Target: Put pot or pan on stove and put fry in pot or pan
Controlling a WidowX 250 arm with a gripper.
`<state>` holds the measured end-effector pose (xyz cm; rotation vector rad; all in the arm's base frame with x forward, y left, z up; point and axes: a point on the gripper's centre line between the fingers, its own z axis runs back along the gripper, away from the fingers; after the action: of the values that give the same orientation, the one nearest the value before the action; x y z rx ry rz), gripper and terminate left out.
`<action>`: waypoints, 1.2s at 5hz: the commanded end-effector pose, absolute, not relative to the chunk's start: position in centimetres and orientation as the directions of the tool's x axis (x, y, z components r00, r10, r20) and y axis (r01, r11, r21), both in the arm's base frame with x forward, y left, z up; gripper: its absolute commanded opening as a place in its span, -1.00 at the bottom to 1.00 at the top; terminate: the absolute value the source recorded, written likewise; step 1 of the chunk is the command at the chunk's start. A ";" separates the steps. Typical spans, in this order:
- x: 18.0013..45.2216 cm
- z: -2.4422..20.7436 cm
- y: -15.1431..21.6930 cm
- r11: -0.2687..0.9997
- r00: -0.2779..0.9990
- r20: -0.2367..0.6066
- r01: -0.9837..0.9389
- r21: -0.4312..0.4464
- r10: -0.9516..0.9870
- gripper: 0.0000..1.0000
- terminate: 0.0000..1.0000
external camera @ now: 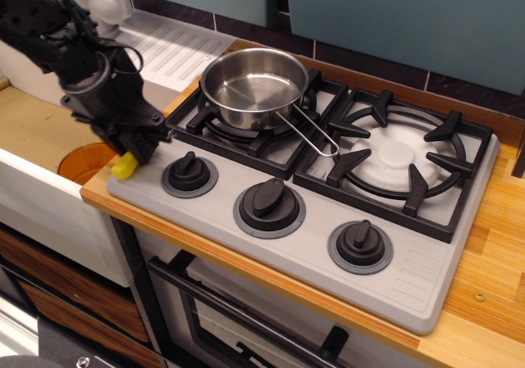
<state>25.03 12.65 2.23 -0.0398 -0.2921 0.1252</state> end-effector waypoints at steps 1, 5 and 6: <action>25.8 8.1 12.6 0.989 0.952 0.269 -0.146 -0.022 0.147 -1.00 -1.00; 31.1 12.6 9.9 0.975 0.952 0.214 -0.206 -0.084 0.219 -1.00 -1.00; 32.8 12.5 9.2 0.973 0.950 0.217 -0.207 -0.100 0.225 -1.00 -1.00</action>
<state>32.00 8.92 10.83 -0.0892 -0.1780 0.2244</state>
